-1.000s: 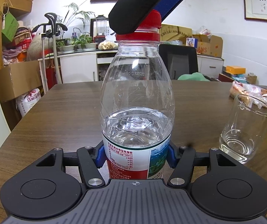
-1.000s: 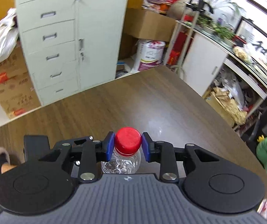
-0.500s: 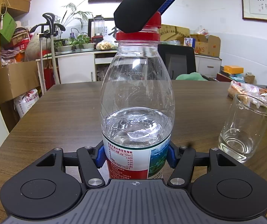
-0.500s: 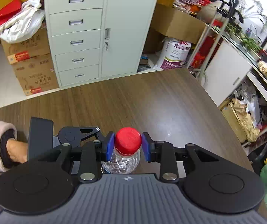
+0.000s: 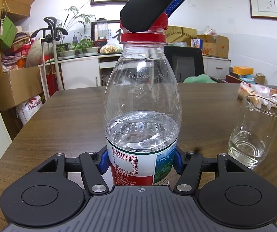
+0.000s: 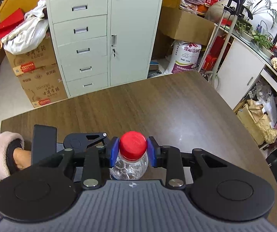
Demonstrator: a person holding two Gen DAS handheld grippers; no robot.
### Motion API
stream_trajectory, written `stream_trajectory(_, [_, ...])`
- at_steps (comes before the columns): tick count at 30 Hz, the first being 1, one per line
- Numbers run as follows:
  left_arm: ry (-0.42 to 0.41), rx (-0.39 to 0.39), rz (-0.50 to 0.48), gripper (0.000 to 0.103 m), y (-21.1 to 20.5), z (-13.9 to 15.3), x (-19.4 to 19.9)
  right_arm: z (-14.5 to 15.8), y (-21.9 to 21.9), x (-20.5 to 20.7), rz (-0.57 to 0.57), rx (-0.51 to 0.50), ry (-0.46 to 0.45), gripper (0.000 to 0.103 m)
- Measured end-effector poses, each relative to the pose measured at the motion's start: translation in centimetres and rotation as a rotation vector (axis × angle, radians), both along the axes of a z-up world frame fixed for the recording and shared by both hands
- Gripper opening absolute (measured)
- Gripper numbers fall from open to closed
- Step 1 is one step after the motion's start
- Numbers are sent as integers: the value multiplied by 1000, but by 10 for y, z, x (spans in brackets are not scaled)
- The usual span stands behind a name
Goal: Unscrew bottle cap and pour
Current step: 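Twist the red cap further with the right gripper while the left grips the bottle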
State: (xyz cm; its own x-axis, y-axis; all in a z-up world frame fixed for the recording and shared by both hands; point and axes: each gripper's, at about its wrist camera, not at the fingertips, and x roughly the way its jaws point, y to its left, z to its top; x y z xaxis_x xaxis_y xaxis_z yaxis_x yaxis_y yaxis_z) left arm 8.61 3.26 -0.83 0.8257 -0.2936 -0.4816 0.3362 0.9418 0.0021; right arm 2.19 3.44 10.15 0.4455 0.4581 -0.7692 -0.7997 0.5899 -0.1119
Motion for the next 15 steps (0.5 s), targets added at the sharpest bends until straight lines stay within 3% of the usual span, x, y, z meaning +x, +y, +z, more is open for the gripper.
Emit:
stream_trajectory(4, [0, 0, 3, 62, -1, 0, 0, -1, 4, 2, -67, 28, 31, 36])
stream_trajectory(7, [2, -3, 5, 62, -4, 3, 0, -3, 7, 2, -116, 46, 51, 47])
stream_trajectory(15, [3, -3, 16, 62, -3, 3, -1, -9, 14, -4, -303, 56, 22, 46])
